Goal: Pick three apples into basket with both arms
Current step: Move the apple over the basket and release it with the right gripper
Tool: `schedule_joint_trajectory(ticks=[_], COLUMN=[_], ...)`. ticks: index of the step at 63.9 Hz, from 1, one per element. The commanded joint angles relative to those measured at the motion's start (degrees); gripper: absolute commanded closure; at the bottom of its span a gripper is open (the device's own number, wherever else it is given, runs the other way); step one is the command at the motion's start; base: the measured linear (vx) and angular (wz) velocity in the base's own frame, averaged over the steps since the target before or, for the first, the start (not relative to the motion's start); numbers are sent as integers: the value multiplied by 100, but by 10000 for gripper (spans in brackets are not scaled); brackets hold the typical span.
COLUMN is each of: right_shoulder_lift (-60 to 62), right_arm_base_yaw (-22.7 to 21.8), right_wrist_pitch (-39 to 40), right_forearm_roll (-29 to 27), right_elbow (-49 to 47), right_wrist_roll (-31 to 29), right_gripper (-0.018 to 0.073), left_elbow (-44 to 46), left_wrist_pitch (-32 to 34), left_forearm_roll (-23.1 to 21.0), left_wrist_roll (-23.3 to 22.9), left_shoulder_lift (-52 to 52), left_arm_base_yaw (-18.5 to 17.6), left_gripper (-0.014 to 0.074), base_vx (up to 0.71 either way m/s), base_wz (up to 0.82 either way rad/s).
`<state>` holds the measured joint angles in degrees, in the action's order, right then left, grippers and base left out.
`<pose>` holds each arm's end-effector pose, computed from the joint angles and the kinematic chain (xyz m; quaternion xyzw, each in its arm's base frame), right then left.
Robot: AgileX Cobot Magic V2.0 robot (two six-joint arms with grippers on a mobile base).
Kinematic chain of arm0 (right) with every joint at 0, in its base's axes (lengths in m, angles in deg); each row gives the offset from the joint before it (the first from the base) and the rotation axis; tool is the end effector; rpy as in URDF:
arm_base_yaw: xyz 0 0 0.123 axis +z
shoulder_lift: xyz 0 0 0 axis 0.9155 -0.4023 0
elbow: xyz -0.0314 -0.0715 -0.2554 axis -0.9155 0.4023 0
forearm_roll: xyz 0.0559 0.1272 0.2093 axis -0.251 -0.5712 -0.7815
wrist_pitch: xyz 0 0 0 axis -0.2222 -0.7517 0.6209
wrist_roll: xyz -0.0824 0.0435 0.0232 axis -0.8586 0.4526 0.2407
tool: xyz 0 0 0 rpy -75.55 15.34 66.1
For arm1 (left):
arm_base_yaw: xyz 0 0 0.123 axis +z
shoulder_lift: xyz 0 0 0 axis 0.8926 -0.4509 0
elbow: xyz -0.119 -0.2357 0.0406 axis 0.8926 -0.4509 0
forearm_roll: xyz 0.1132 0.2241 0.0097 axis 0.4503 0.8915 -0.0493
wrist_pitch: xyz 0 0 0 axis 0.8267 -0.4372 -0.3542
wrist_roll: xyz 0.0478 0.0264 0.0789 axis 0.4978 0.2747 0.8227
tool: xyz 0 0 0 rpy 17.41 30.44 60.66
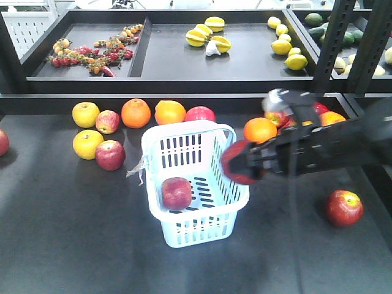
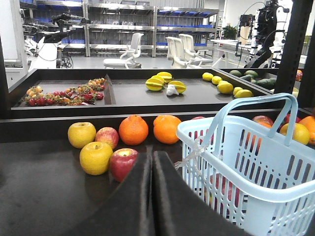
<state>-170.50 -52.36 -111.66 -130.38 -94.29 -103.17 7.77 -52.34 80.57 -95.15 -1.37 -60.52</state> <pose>0.3074 0.1171 0.2350 -0.1565 0.9100 0.2459 0.2949 0.0801 -0.0163 0.2093 0.0275 0.6998 -0.0883 0.7083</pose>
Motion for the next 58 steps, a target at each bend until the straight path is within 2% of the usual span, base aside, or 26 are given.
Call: schedule_joint_trajectory(ticks=[1, 12, 20, 30, 38, 58], right_shoulder_lift=[-150, -923, -1353, -1777, -1981, -2122], right_arm_base_yaw=[271, 621, 672, 672, 672, 672], right_wrist_pitch=[374, 335, 348, 360, 342, 234], right_forearm_roll=[-271, -281, -432, -617, -794, -854], right_elbow=[-430, -1102, -1329, -1530, -1675, -1775], right_wrist_roll=[-68, -54, 42, 57, 11, -138], right_gripper=[543, 534, 512, 433, 331, -36], left_elbow=[138, 138, 138, 138, 138, 138], left_wrist_pitch=[-114, -114, -114, -114, -101, -97], left_forearm_roll=[-48, -48, -48, -48, -49, -49], left_wrist_roll=[-7, -7, -7, -7, -7, -7], left_shoulder_lift=[-121, -121, -121, -121, -121, -121], left_arm_base_yaw=[15, 15, 15, 15, 15, 15], left_gripper=[604, 604, 604, 604, 604, 604], base_vx=[0, 0, 0, 0, 0, 0], base_wz=[0, 0, 0, 0, 0, 0])
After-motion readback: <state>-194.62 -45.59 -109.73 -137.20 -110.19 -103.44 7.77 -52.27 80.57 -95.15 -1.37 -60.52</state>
